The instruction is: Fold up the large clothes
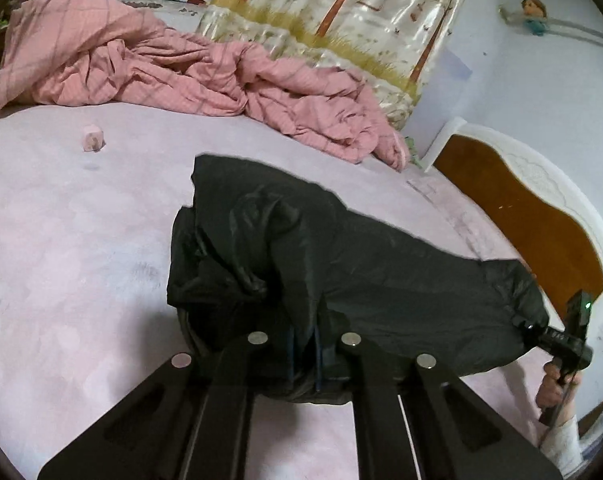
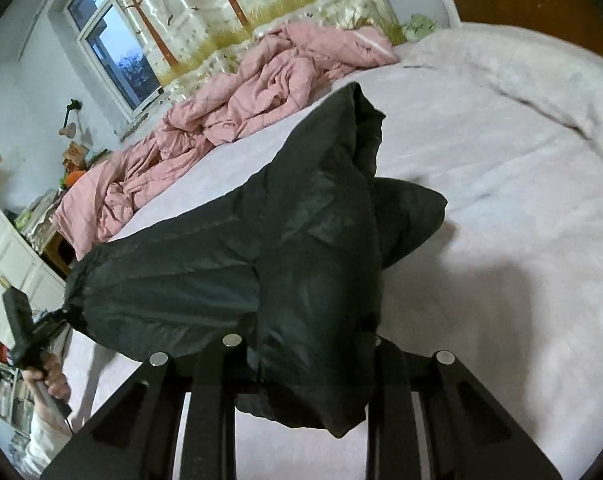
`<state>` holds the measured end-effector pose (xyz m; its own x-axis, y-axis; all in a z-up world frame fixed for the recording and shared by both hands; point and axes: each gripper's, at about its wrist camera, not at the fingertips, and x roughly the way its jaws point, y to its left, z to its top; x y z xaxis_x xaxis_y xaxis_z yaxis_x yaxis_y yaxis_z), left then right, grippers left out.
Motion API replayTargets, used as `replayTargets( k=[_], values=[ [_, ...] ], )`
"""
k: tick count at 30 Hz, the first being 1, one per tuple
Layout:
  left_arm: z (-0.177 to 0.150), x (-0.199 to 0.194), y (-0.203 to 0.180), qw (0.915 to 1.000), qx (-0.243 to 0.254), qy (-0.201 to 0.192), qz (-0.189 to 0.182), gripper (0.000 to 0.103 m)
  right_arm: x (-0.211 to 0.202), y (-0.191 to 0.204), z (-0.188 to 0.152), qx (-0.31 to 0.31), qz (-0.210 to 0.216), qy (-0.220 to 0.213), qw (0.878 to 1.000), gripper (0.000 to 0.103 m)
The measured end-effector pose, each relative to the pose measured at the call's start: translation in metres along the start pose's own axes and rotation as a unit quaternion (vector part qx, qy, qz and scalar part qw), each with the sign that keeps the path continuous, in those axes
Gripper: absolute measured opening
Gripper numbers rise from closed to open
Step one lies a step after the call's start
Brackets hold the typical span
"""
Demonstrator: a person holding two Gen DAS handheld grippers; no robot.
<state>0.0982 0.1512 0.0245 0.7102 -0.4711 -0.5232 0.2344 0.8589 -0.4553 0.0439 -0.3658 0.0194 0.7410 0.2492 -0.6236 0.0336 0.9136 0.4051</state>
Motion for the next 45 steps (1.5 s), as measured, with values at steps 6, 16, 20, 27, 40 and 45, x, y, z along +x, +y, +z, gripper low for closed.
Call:
replayTargets(
  k=[6,16,20,27,40,45],
  values=[
    [-0.030,-0.045,-0.021,0.9998,0.015,-0.004,-0.012,0.005,-0.060,0.010,-0.043,-0.027,-0.040,-0.017,0.999,0.026],
    [-0.036,-0.073,-0.038,0.9883,0.038,-0.081,0.123,0.049,-0.088,0.048,-0.068,-0.152,-0.270,-0.105,0.945,0.079],
    [-0.047,-0.088,-0.062,0.9826,0.084,-0.103,0.130,0.058,-0.115,0.074,-0.074,-0.146,-0.247,-0.150,0.946,0.085],
    [-0.094,-0.070,-0.112,0.9847,0.152,-0.031,0.079,0.061,-0.107,0.106,-0.104,-0.126,-0.149,-0.074,0.978,0.087],
    [-0.122,-0.002,-0.127,0.9823,0.147,0.066,0.094,0.061,-0.040,0.104,-0.128,-0.121,-0.191,0.002,0.974,0.087],
    [-0.108,0.015,-0.137,0.9764,0.179,0.047,0.112,0.061,-0.030,0.106,-0.102,-0.114,-0.192,-0.014,0.975,0.087]
  ],
)
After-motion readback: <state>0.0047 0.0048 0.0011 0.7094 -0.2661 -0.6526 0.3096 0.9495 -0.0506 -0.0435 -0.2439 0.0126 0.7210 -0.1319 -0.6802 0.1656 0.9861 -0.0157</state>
